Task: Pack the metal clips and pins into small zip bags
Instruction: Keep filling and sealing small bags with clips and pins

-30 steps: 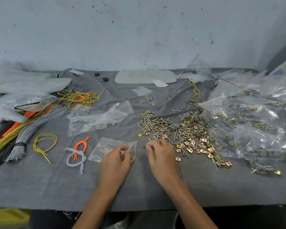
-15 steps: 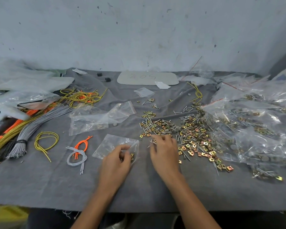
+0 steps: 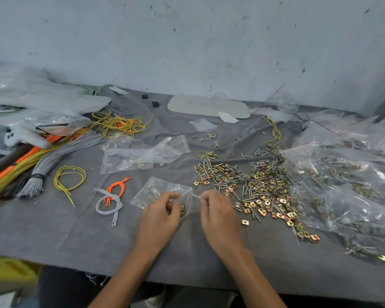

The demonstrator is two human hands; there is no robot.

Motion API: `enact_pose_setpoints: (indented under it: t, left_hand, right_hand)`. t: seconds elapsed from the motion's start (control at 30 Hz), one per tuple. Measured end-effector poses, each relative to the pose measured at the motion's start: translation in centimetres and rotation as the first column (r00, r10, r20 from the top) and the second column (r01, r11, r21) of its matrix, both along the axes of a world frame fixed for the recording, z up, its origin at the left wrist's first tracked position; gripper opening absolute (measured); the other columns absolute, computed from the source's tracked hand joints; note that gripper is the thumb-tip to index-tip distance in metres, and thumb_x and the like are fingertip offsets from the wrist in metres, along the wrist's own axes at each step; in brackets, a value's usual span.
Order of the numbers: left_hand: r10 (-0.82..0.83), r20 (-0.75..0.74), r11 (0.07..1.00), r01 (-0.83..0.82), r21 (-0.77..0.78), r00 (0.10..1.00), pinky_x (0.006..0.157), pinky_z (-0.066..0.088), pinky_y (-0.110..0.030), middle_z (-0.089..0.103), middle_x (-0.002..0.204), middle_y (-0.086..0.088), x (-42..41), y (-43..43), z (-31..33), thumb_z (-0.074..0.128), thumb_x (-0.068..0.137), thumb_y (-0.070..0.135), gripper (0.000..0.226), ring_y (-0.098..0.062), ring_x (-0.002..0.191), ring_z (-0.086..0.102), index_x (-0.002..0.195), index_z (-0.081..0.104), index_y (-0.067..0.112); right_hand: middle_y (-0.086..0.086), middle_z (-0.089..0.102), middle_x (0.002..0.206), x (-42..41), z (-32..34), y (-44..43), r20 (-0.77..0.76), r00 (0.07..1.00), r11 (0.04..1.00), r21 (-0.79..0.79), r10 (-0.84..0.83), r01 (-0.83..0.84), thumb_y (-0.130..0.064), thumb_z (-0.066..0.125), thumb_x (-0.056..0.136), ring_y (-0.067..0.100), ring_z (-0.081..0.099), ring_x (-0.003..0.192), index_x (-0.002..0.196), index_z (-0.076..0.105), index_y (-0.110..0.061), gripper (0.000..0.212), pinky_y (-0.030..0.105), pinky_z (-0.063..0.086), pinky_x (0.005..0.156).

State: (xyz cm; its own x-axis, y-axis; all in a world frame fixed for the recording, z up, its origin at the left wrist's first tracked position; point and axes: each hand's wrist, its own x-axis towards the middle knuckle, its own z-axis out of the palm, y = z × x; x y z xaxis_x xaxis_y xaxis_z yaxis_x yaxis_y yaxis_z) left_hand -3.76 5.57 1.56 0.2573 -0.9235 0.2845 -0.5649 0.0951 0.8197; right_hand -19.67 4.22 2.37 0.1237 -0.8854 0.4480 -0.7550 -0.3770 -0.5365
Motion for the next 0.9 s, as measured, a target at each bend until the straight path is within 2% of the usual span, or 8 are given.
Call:
enact_pose_setpoints:
  t: [0.1, 0.33, 0.5, 0.6, 0.73, 0.83, 0.9]
  left_hand:
    - [-0.012, 0.026, 0.999, 0.013, -0.041, 1.000, 0.069, 0.054, -0.038, 0.067, 0.067, 0.009, -0.1, 0.0, -0.1, 0.063, 0.093, 0.017, 0.019, -0.011, 0.064, 0.063, 0.106, 0.070, 0.028]
    - [0.021, -0.021, 0.998, -0.022, -0.062, 1.000, 0.072, 0.054, -0.042, 0.063, 0.065, 0.005, 0.2, 0.0, -0.1, 0.061, 0.093, 0.010, 0.026, -0.014, 0.064, 0.061, 0.112, 0.071, 0.025]
    - [-0.056, 0.018, 0.995, 0.057, -0.084, 0.998, 0.069, 0.050, -0.029, 0.064, 0.067, 0.015, 0.0, 0.4, 0.3, 0.054, 0.092, 0.026, 0.026, -0.004, 0.065, 0.061, 0.112, 0.070, 0.029]
    - [-0.079, 0.022, 0.993, 0.081, -0.081, 0.997, 0.069, 0.046, -0.022, 0.064, 0.072, 0.022, 0.1, 0.4, 0.4, 0.051, 0.089, 0.025, 0.030, 0.003, 0.068, 0.059, 0.112, 0.070, 0.030]
    - [-0.098, 0.042, 0.992, 0.101, -0.077, 0.994, 0.070, 0.052, -0.033, 0.066, 0.071, 0.009, 0.2, 0.3, 0.2, 0.054, 0.092, 0.013, 0.031, -0.007, 0.068, 0.062, 0.112, 0.070, 0.031]
    - [-0.066, 0.025, 0.995, 0.068, -0.071, 0.997, 0.072, 0.054, -0.037, 0.065, 0.068, 0.005, 0.2, 0.2, 0.0, 0.059, 0.095, 0.009, 0.029, -0.010, 0.067, 0.062, 0.113, 0.070, 0.028]
    - [-0.050, 0.000, 0.996, 0.050, -0.073, 0.999, 0.073, 0.054, -0.039, 0.064, 0.067, 0.005, 0.2, 0.2, -0.1, 0.061, 0.095, 0.011, 0.025, -0.012, 0.067, 0.062, 0.113, 0.071, 0.026]
  right_hand:
    - [-0.002, 0.060, 0.093, 1.6, -0.4, 0.5, -0.009, 0.996, 0.996, -0.016, 0.086, -0.086, -0.020, 0.058, 0.098, 0.019, 0.050, 0.089, 0.097, 0.062, -0.017, 0.005, 0.032, 0.043, 0.079]
    - [-0.001, 0.065, 0.091, 2.6, -0.8, 0.0, 0.021, 1.000, 1.000, -0.019, 0.011, -0.010, -0.016, 0.068, 0.091, 0.021, 0.055, 0.087, 0.095, 0.068, -0.017, 0.004, 0.036, 0.049, 0.075]
    - [-0.004, 0.070, 0.097, 2.7, -0.6, 0.6, 0.026, 0.989, 0.985, -0.095, 0.145, -0.142, -0.018, 0.063, 0.095, 0.020, 0.060, 0.088, 0.108, 0.070, -0.021, 0.015, 0.033, 0.051, 0.074]
    - [-0.009, 0.069, 0.097, 2.7, -0.6, 1.0, 0.078, 0.981, 0.978, -0.120, 0.180, -0.170, -0.016, 0.063, 0.095, 0.014, 0.060, 0.088, 0.112, 0.064, -0.025, 0.020, 0.028, 0.048, 0.074]
    - [-0.013, 0.067, 0.108, 2.5, -0.3, 1.2, 0.194, 0.952, 0.972, -0.050, 0.236, -0.231, -0.011, 0.061, 0.091, 0.005, 0.063, 0.099, 0.115, 0.054, -0.034, 0.034, 0.022, 0.050, 0.083]
    - [-0.013, 0.068, 0.107, 2.5, 0.0, 1.1, 0.335, 0.917, 0.970, 0.035, 0.215, -0.240, -0.011, 0.064, 0.094, 0.002, 0.065, 0.100, 0.113, 0.055, -0.033, 0.030, 0.026, 0.054, 0.086]
    - [-0.014, 0.066, 0.103, 1.8, 0.2, 0.8, 0.350, 0.925, 0.987, 0.009, 0.147, -0.160, -0.013, 0.065, 0.094, 0.003, 0.063, 0.095, 0.110, 0.061, -0.027, 0.022, 0.028, 0.054, 0.084]
